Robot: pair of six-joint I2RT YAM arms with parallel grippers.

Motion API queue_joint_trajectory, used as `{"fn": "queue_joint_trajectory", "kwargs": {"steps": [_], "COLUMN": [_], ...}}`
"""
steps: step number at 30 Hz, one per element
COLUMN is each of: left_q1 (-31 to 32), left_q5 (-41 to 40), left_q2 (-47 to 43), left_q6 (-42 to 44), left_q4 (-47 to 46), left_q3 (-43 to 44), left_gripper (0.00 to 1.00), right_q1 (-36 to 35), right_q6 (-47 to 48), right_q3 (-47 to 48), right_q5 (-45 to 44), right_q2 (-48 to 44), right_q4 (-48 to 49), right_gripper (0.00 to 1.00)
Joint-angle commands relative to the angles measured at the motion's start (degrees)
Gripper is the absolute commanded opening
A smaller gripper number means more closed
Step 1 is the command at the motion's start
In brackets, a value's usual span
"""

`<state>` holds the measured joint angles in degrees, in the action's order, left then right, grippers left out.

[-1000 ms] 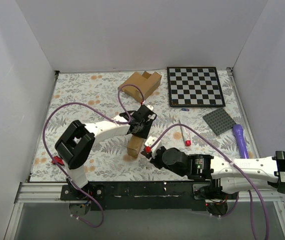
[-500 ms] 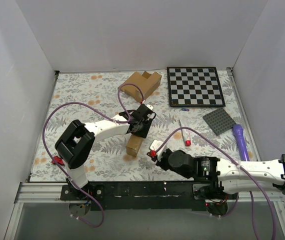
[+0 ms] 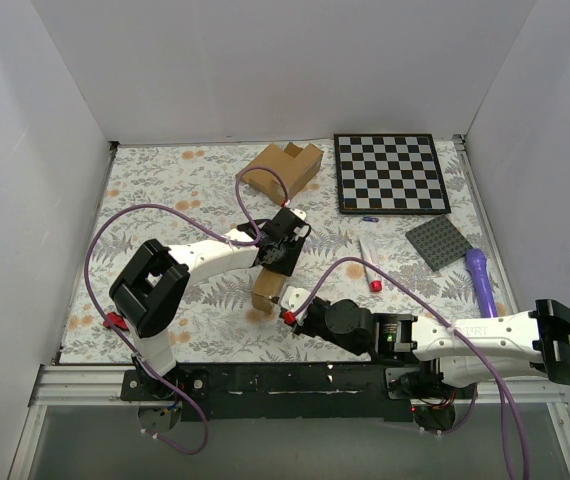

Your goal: Unpack the express box

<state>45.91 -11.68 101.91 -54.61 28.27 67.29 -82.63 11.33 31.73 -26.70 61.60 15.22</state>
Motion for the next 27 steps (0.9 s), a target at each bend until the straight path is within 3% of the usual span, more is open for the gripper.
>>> {"fn": "queue_joint_trajectory", "kwargs": {"steps": [1,14,27], "left_q1": [-0.82,-0.82,-0.82], "left_q5": [0.61,0.70,0.61], "left_q2": [1.63,1.71,1.80], "left_q6": [1.17,1.35,1.70], "left_q4": [4.16,4.16,4.07], "left_q3": [-2.60,-2.69,-2.69], "left_gripper": [0.00,0.00,0.00], "right_q1": [-0.51,-0.78,-0.87], "right_q6": [3.34,5.72,2.03], "right_q3": [2.90,4.14,2.12], "right_q5": [-1.25,-1.69,0.24], "right_q2": [-0.17,2.73,0.71], "right_q4": [10.26,12.11,9.56], "right_gripper": [0.01,0.01,0.01]}}
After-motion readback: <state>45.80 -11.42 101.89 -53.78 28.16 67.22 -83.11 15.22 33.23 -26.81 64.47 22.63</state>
